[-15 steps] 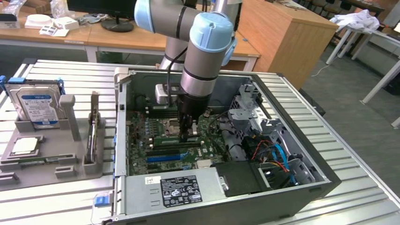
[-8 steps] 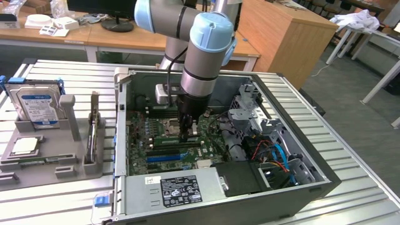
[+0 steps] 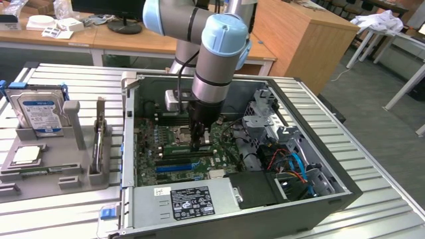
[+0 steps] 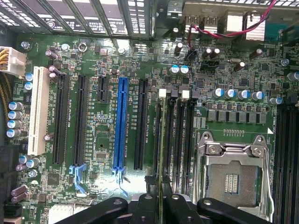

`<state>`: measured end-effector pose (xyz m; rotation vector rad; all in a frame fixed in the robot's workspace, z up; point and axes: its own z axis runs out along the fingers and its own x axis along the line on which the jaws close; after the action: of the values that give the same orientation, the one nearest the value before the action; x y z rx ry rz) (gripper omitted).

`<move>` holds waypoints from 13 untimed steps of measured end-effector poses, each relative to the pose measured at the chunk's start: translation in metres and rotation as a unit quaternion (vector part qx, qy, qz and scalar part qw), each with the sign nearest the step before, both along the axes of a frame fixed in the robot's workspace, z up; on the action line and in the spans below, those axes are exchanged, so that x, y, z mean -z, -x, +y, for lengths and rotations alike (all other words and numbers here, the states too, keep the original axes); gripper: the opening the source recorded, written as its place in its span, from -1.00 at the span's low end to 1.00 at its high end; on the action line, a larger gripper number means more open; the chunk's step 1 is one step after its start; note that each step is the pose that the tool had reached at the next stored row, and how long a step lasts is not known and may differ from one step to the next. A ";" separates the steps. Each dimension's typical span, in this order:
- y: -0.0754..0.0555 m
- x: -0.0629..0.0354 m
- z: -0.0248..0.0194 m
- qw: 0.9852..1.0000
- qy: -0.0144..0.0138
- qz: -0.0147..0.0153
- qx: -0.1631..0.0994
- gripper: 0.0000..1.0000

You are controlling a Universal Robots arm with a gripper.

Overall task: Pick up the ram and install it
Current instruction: 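Insert the ram into the slot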

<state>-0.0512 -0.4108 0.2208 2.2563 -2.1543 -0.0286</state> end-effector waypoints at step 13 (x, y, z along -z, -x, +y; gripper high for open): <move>0.000 0.0025 0.0000 1.000 0.001 0.000 0.000 -0.73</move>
<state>-0.0515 -0.4107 0.2183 2.2556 -2.1539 -0.0275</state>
